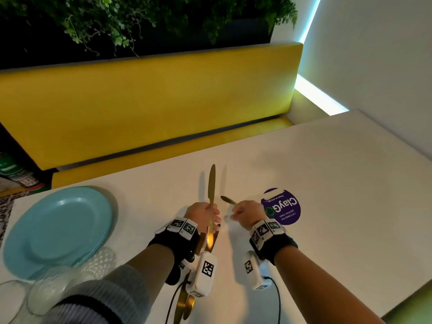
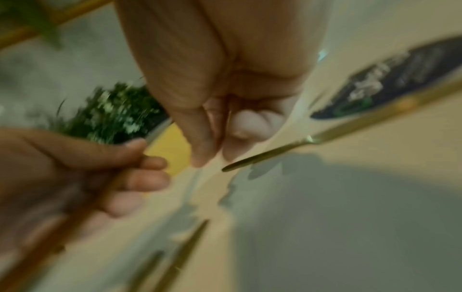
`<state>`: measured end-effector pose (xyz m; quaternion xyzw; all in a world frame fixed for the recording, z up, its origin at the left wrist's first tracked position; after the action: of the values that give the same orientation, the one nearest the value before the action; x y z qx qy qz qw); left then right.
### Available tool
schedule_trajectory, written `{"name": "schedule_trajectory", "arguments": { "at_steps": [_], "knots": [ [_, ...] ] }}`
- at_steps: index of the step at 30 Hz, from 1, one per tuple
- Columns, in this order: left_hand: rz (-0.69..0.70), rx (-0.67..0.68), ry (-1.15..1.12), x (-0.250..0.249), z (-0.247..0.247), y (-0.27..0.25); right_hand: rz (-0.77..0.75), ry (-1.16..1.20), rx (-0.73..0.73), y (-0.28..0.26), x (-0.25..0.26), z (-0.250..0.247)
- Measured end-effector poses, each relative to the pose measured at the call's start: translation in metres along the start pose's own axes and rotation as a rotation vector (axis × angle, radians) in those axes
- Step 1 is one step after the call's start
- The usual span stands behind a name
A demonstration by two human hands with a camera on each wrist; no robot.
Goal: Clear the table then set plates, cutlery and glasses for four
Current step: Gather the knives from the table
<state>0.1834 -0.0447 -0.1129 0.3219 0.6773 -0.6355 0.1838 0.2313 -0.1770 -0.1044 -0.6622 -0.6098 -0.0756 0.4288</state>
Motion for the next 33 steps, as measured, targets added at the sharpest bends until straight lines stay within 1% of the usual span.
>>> {"name": "schedule_trajectory", "arguments": {
  "at_steps": [1, 2, 3, 6, 10, 13, 17, 21, 24, 27, 29, 31, 33],
  "knots": [
    [-0.002, -0.023, -0.004, 0.001, -0.005, -0.001, -0.029, -0.198, -0.060, 0.004, 0.002, -0.009],
    [0.015, -0.059, 0.019, 0.000, -0.010, -0.001, -0.034, -0.287, -0.115, 0.009, 0.000, -0.016],
    [0.033, -0.092, 0.060, 0.000, -0.015, -0.002, -0.020, -0.336, -0.143, 0.013, -0.004, -0.019],
    [0.092, -0.181, 0.162, 0.000, -0.028, 0.003, 0.034, -0.439, -0.129, 0.021, -0.017, -0.014],
    [0.145, -0.252, 0.257, -0.003, -0.038, 0.006, 0.086, -0.436, -0.135, 0.024, -0.029, -0.010],
    [0.135, -0.246, 0.289, -0.005, -0.039, 0.007, 0.146, -0.413, -0.113, 0.025, -0.034, -0.014],
    [0.120, -0.209, 0.251, -0.007, -0.036, 0.006, 0.214, -0.334, -0.036, 0.022, -0.048, -0.012],
    [0.151, -0.236, 0.277, -0.010, -0.038, 0.004, 0.219, -0.314, -0.029, 0.018, -0.053, -0.012],
    [0.181, -0.258, 0.297, -0.013, -0.039, 0.003, 0.162, -0.364, -0.003, 0.016, -0.048, -0.008],
    [0.202, -0.298, 0.312, -0.018, -0.044, -0.001, 0.095, -0.437, -0.008, 0.012, -0.041, -0.009],
    [0.212, -0.301, 0.300, -0.024, -0.046, -0.003, 0.032, -0.542, -0.011, 0.007, -0.028, -0.012],
    [0.204, -0.298, 0.246, -0.028, -0.048, -0.005, -0.112, -0.660, -0.016, 0.000, -0.003, -0.009],
    [0.208, -0.238, 0.182, -0.030, -0.043, -0.005, -0.322, -0.738, -0.004, -0.013, 0.030, -0.002]
  ]
}}
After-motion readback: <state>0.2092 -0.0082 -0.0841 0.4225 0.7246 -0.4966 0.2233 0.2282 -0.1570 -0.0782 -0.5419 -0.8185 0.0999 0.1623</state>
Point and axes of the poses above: each hand's wrist, its own y-axis towards the middle knuckle, its own z-axis out of the palm, x = y × z, the point moved 10 cm from there along y, towards the middle knuckle, and after that the axes turned 12 degrees about y, right-handed, at the moved point
